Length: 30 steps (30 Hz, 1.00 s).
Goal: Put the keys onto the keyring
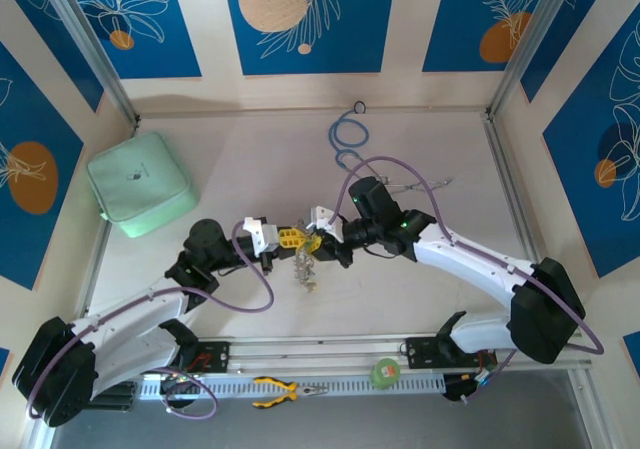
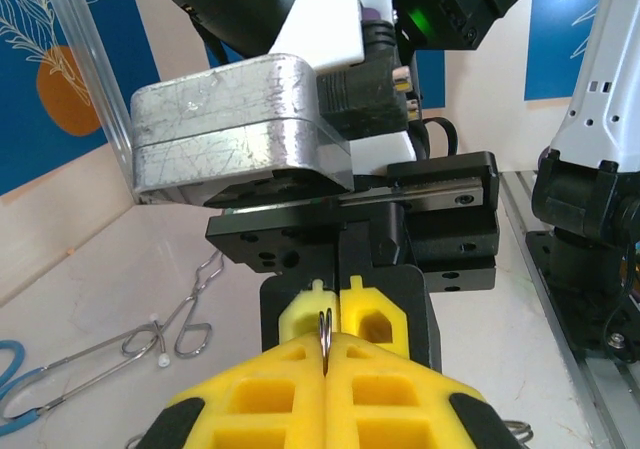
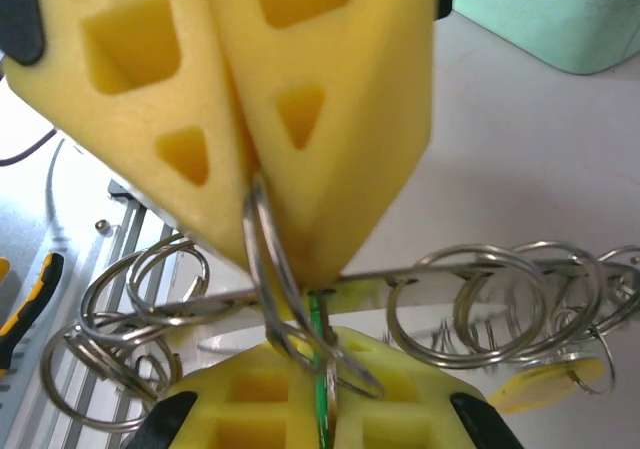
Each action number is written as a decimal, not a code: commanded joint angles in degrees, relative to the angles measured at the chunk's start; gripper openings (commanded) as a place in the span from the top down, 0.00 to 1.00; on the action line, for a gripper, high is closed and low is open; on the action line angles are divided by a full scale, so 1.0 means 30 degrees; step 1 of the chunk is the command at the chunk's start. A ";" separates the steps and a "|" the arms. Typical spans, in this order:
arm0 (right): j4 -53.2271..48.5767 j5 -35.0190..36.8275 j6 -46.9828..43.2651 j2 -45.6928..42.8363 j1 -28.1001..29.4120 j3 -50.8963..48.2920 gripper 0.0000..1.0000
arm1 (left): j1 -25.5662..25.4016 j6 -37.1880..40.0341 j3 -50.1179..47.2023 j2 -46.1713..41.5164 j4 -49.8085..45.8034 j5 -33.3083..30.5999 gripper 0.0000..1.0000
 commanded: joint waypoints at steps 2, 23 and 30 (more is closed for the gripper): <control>-0.0551 0.0078 -0.0352 0.0796 0.0708 0.0806 0.97 | -0.0093 -0.0372 0.0142 -0.0020 0.1849 0.0100 1.00; -0.2615 0.2383 -0.1289 -0.2710 -0.0627 0.1150 1.00 | -0.0086 0.2041 0.0495 -0.0684 -0.2597 -0.0260 1.00; -0.3061 0.2337 -0.1372 -0.3125 -0.0572 0.1493 1.00 | -0.0086 0.3314 0.1185 -0.0484 -0.4703 -0.0358 1.00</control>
